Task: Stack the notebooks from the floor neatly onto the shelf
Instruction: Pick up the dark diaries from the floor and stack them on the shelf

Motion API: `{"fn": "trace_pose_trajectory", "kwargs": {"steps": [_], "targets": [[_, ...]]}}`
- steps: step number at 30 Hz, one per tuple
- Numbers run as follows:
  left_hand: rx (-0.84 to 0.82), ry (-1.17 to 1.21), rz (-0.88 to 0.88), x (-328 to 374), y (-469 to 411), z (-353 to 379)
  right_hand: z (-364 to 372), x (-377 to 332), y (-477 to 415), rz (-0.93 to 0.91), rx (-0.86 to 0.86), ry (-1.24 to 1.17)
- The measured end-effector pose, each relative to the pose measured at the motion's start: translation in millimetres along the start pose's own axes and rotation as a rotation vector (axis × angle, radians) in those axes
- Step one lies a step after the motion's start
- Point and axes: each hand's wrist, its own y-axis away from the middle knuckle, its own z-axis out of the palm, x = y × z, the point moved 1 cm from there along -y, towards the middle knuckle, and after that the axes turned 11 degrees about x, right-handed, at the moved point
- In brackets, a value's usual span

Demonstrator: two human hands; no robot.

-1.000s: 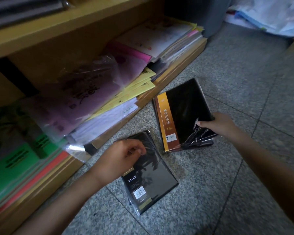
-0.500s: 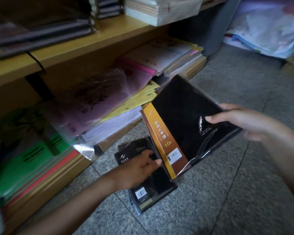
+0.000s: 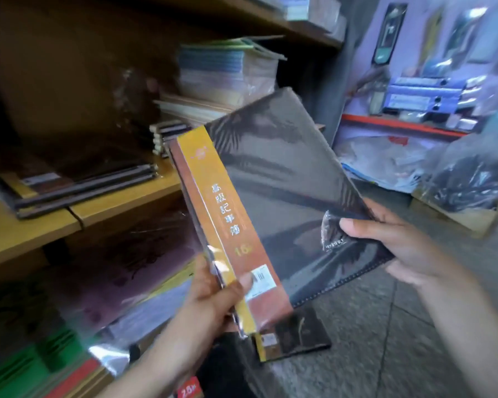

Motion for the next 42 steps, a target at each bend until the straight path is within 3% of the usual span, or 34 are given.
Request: {"fn": "trace_pose_trajectory", "kwargs": {"steps": [4,8,13,19,28,32,35,36,38,40,42], "targets": [[0.113,0.038,0.207,48.3,-5.6,-13.5,38.2,-7.3,-27.8,-0.128,0.002,-0.120],[0.228,0.115,0.250,80.9,-4.6,-40.1,85.5,-16.5,-65.7,-0.096,0.005,-0.153],[0.460,0.162,0.374,115.4,-4.8,-80.4,145.3,-14.6,-102.9,-0.047,-0.194,-0.055],[0.600,0.166,0.260,145.0,-10.7,-115.1,191.6,7.3,-130.8,-0.042,-0.396,-0.024],[0.613,0.216,0.221,158.4,-35.9,-126.1,222.1,18.8,-172.3,0.040,-0.219,-0.228],[0.591,-0.053,0.291,146.8,-29.1,-130.2,235.4,20.9,-184.1,0.024,-0.183,-0.142],[0.788,-0.557,0.432,146.2,-22.5,-139.7,238.2,24.3,-192.0,-0.003,-0.130,-0.107],[0.871,-0.774,0.501,147.9,-20.6,-144.1,238.3,27.1,-192.9,-0.052,-0.142,-0.027],[0.984,-1.095,0.625,152.5,-16.7,-150.0,237.2,31.0,-191.4,-0.266,-0.185,0.358],[1.030,-1.266,0.656,154.0,-16.8,-151.9,236.2,35.9,-194.3,-0.530,-0.170,0.699],[1.062,-1.344,0.648,151.2,-20.0,-154.9,241.5,38.5,-194.6,-0.627,-0.138,0.743]]}}
